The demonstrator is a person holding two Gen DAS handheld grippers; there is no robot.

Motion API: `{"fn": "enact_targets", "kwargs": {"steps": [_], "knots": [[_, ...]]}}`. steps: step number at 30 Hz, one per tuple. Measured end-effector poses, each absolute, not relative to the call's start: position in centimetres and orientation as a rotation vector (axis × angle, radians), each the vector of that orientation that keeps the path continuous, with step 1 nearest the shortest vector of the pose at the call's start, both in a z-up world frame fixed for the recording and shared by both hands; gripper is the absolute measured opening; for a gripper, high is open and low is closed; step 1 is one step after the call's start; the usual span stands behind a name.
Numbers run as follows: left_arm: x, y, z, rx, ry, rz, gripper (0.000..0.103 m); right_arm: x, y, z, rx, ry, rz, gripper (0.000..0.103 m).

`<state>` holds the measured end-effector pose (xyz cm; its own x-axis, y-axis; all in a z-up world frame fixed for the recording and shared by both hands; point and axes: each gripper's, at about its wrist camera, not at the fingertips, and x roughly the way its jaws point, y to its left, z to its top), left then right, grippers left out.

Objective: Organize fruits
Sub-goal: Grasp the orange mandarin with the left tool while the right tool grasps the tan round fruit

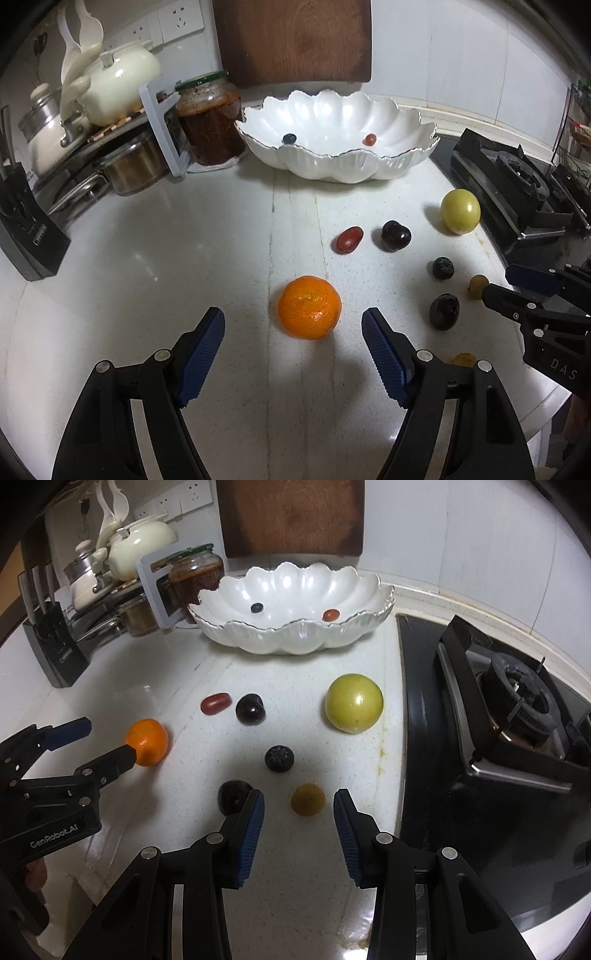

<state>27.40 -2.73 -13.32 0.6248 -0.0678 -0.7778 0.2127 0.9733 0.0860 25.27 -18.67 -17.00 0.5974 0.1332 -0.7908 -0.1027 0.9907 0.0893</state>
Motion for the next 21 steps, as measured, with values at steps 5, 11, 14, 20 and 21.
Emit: {"fn": "enact_targets", "kwargs": {"steps": [5, 11, 14, 20, 21], "knots": [[28.1, -2.8, -14.2, 0.172, 0.91, -0.166, 0.072, 25.8, -18.9, -17.7, 0.061, 0.936, 0.117, 0.04], [28.9, -3.0, -15.0, 0.167, 0.931, -0.178, 0.069, 26.3, -18.9, -18.3, 0.072, 0.95, 0.118, 0.04], [29.0, -3.1, -15.3, 0.165, 0.938, -0.184, 0.064, 26.5, -18.9, -18.7, 0.088, 0.959, 0.122, 0.04], [29.5, -3.3, -15.7, 0.159, 0.95, -0.193, 0.059, 26.9, -18.8, -18.9, 0.091, 0.959, 0.125, 0.04], [29.6, -3.4, -15.8, 0.157, 0.955, -0.195, 0.058, 26.9, -18.8, -18.9, 0.096, 0.958, 0.127, 0.04]]}}
